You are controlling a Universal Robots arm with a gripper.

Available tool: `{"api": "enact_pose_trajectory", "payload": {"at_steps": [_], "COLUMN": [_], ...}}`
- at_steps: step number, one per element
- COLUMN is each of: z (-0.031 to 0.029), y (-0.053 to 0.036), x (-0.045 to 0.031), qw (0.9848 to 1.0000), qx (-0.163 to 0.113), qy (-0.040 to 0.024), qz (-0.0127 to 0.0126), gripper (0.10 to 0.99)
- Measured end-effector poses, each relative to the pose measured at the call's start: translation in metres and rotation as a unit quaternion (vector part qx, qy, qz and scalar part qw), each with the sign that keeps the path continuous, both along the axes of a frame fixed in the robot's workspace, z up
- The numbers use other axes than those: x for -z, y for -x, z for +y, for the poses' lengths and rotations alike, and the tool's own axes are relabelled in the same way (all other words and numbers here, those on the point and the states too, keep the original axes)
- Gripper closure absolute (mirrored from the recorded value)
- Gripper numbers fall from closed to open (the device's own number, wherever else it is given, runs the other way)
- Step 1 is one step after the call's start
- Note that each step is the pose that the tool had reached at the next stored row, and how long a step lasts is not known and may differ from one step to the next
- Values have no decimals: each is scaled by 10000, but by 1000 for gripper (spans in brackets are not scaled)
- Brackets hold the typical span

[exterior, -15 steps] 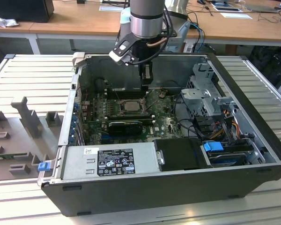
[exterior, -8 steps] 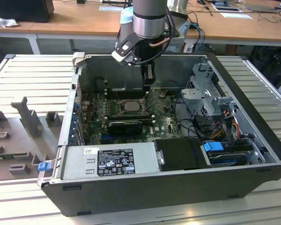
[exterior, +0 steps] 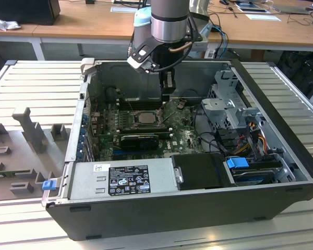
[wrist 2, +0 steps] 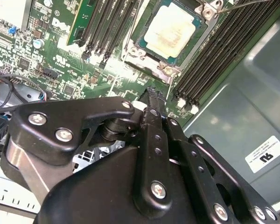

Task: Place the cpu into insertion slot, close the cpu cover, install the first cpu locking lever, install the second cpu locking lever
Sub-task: 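Close the cpu cover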

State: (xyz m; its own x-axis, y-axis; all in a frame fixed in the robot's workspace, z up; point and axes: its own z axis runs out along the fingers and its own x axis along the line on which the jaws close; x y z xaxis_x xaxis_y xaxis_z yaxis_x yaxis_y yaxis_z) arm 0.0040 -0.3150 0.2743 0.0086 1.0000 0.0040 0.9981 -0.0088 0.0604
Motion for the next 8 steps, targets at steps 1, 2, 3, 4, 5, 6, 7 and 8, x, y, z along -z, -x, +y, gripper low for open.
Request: {"api": "enact_pose_trajectory", "payload": {"at_steps": [1, 2, 3, 4, 5, 6, 7, 8], "z": [0, 0, 0, 0, 0, 0, 0, 0], "y": [-5, -10, -17, -22, -25, -31, -35, -38], "x": [0, 0, 0, 0, 0, 0, 0, 0], "qw": [10000, 10000, 10000, 10000, 10000, 10000, 10000, 10000], "qx": [0, 0, 0, 0, 0, 0, 0, 0], "qy": [0, 0, 0, 0, 0, 0, 0, 0], "qz": [0, 0, 0, 0, 0, 0, 0, 0], "gripper": [980, 980, 980, 980, 980, 980, 980, 980]}}
